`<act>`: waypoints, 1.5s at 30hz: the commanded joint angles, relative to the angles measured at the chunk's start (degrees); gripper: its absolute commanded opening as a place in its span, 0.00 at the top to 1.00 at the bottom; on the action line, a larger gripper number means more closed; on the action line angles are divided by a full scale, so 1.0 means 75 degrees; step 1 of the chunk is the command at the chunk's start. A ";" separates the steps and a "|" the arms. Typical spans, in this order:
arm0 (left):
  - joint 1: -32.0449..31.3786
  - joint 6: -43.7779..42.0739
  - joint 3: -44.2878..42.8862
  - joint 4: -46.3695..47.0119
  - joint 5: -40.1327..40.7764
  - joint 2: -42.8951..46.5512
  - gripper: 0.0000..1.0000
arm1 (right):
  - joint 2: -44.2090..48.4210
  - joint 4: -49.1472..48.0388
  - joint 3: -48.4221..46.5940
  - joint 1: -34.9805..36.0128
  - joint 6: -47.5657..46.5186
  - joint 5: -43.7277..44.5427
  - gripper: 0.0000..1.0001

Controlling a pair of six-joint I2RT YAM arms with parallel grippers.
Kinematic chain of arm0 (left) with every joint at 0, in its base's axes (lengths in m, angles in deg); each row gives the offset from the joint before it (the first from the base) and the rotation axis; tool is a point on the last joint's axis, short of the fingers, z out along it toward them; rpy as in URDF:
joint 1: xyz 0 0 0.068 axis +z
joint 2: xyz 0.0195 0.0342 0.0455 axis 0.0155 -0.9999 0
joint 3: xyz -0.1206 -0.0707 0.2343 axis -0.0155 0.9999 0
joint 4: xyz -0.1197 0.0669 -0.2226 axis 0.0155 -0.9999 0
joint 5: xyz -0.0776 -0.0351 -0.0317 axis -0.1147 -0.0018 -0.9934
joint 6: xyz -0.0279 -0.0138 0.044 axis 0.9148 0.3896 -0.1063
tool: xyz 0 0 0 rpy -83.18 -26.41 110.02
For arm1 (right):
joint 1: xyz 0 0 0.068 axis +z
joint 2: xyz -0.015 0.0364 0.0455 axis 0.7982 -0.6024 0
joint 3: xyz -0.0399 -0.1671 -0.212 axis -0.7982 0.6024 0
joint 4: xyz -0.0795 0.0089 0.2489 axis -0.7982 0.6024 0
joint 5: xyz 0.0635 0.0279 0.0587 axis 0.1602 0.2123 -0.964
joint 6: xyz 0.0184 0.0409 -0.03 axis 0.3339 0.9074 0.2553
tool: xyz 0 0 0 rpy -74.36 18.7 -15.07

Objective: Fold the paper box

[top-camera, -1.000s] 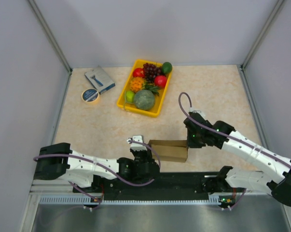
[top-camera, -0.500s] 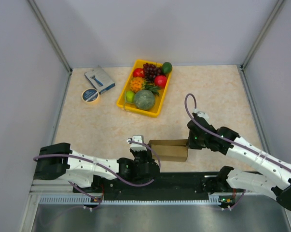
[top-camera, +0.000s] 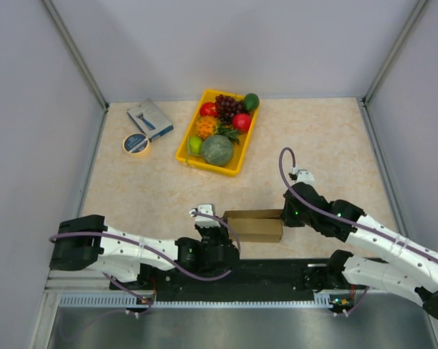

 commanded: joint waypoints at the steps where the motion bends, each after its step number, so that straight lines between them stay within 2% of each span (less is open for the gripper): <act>1: -0.0078 0.0217 0.0467 -0.1114 -0.1415 -0.0189 1.00 | -0.0072 0.0857 0.0207 0.0090 -0.0209 -0.0169 1.00; 10: -0.0090 0.0217 0.0385 -0.1219 -0.1369 -0.0248 1.00 | -0.0833 0.0672 0.0710 0.0875 0.0529 0.0346 1.00; 17: -0.0078 0.0650 0.0502 -0.1863 -0.0924 -0.0002 1.00 | 0.0582 -0.1050 0.1636 0.1039 0.0342 0.0662 1.00; 19: -0.0078 0.0872 0.0584 -0.2109 -0.0771 0.0091 1.00 | 0.0608 -0.1577 0.1683 0.1039 0.0179 0.0768 1.00; 24: -0.0067 0.1366 0.0549 -0.2813 -0.0186 0.0396 0.92 | 0.0175 -0.2258 0.1449 0.1051 0.0166 0.0733 1.00; 29: -0.0020 0.0955 0.0643 -0.2333 -0.0138 0.0725 0.85 | -0.0200 -0.2797 0.1064 0.1086 0.0178 0.0874 1.00; 35: 0.0121 0.0616 0.0538 -0.2192 -0.0079 0.0807 0.84 | -0.0915 -0.2554 0.0314 0.1086 0.0143 0.0921 1.00; 38: 0.0132 0.0347 0.0619 -0.1853 -0.0325 0.0795 0.88 | -0.0822 -0.2050 0.0149 0.1074 0.0002 0.0640 0.89; 39: 0.0109 0.0369 0.0666 -0.1840 -0.0383 0.0702 0.90 | -0.0776 -0.1932 0.0114 0.1086 -0.0102 0.0512 0.78; 42: 0.0109 0.0545 0.0713 -0.1852 -0.0571 0.0503 0.95 | -0.0670 -0.1393 -0.0167 0.1074 -0.0360 0.0301 0.65; 45: 0.0097 0.0639 0.0667 -0.1911 -0.0677 0.0304 0.96 | -0.0716 -0.0878 -0.0635 0.1004 -0.0630 0.0043 0.59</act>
